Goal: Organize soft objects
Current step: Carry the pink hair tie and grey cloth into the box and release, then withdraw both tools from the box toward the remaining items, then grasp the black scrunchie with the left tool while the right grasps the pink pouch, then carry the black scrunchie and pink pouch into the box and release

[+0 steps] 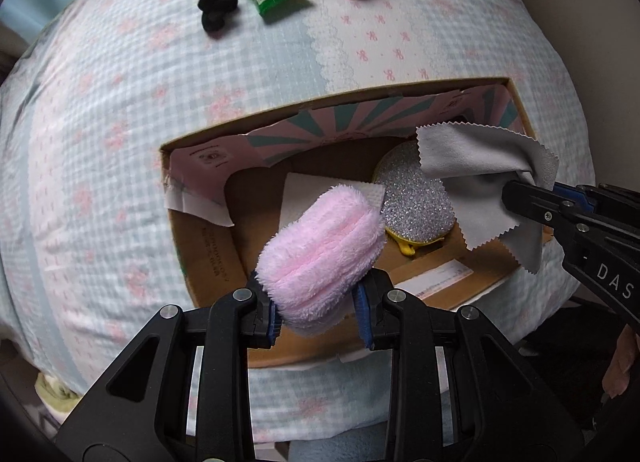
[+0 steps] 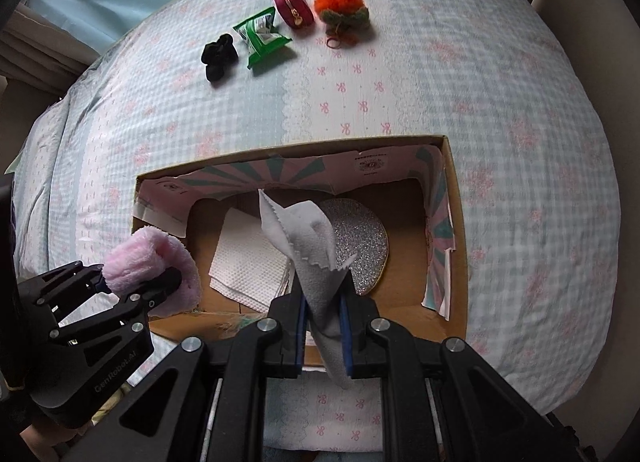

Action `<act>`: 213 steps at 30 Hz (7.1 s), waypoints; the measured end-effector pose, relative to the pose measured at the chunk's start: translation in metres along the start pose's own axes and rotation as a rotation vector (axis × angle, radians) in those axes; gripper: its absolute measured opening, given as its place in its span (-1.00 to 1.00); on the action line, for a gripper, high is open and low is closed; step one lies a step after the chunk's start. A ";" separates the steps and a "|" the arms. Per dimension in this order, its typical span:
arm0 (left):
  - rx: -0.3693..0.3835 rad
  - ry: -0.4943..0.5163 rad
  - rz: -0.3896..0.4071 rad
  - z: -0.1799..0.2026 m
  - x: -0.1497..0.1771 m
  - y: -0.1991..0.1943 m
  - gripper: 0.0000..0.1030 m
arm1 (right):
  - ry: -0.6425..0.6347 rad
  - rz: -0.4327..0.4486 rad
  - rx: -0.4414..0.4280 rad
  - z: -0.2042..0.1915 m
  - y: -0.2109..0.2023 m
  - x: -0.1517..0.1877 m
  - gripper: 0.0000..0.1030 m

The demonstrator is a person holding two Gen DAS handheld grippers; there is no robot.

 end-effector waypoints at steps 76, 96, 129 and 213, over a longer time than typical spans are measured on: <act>-0.126 -0.317 0.478 -0.035 0.039 -0.239 0.99 | -0.225 0.432 -0.020 -0.032 -0.225 0.007 1.00; -0.173 -0.498 0.448 -0.056 -0.065 -0.196 0.99 | -0.322 0.469 -0.057 -0.013 -0.199 -0.130 1.00; -0.015 -0.409 0.123 -0.149 -0.282 0.124 0.79 | -0.246 0.169 0.049 -0.041 0.103 -0.384 0.64; 0.098 -0.262 0.244 -0.016 0.005 -0.127 -0.66 | -0.109 0.252 -0.036 -0.053 -0.120 0.007 -0.51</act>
Point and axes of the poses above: each gripper's, at about its wrist camera, not at the fingertips, and y roughly the way its jaws point, z to its right, x to its underside, the point moved 9 cm from there along y, roughly the way its jaws point, and after that the axes turned 6 degrees about -x, right-handed, at the moved point
